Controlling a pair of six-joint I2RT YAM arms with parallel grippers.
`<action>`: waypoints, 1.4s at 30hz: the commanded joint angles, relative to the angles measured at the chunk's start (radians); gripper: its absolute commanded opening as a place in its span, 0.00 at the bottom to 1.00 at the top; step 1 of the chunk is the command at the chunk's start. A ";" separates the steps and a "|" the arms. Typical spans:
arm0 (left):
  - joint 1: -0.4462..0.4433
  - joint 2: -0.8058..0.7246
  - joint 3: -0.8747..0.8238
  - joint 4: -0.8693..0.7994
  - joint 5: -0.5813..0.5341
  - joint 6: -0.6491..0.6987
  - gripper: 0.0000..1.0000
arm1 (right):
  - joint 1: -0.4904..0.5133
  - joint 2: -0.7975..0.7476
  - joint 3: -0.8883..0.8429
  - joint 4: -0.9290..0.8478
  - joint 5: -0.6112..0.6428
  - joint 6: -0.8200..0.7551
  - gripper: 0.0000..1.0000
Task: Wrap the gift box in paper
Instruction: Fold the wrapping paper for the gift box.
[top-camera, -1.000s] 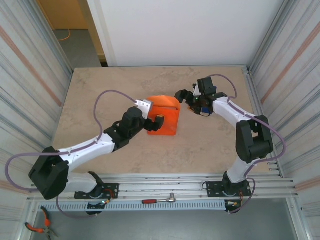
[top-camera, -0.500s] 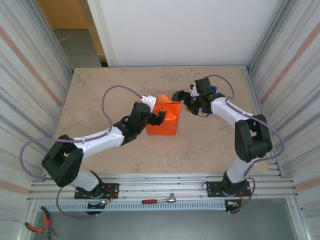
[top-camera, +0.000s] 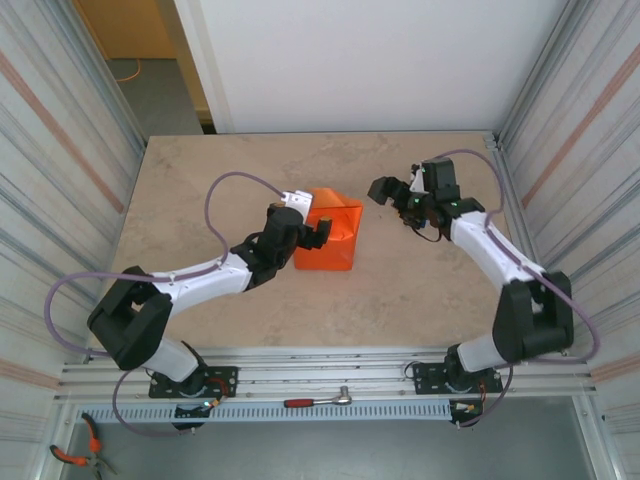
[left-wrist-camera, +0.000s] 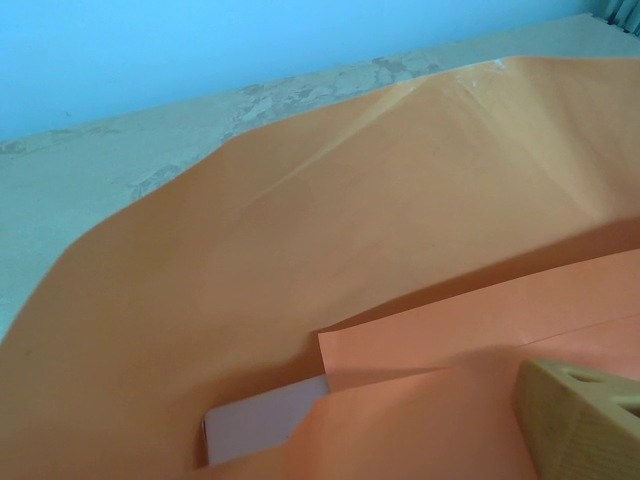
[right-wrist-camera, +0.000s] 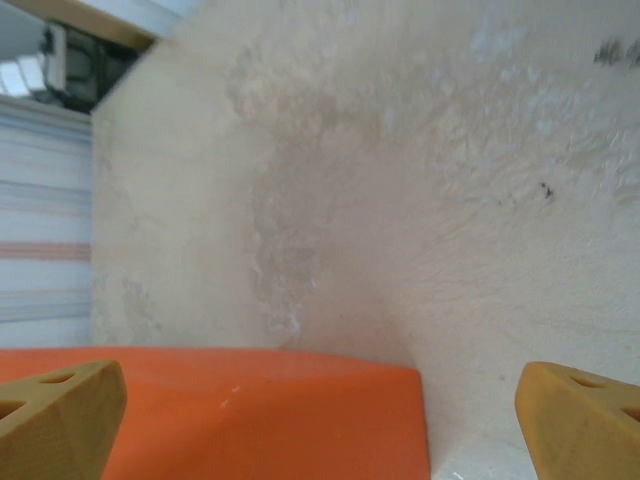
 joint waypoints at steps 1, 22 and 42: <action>-0.005 -0.009 -0.032 -0.072 -0.058 0.001 0.97 | 0.055 -0.109 -0.045 -0.014 0.067 -0.040 0.98; -0.007 -0.034 -0.060 -0.085 -0.067 -0.007 0.97 | 0.382 0.077 0.005 -0.033 0.577 -0.109 0.98; 0.148 -0.369 -0.120 -0.063 0.168 -0.165 0.99 | 0.409 0.064 -0.094 -0.009 0.555 -0.088 0.90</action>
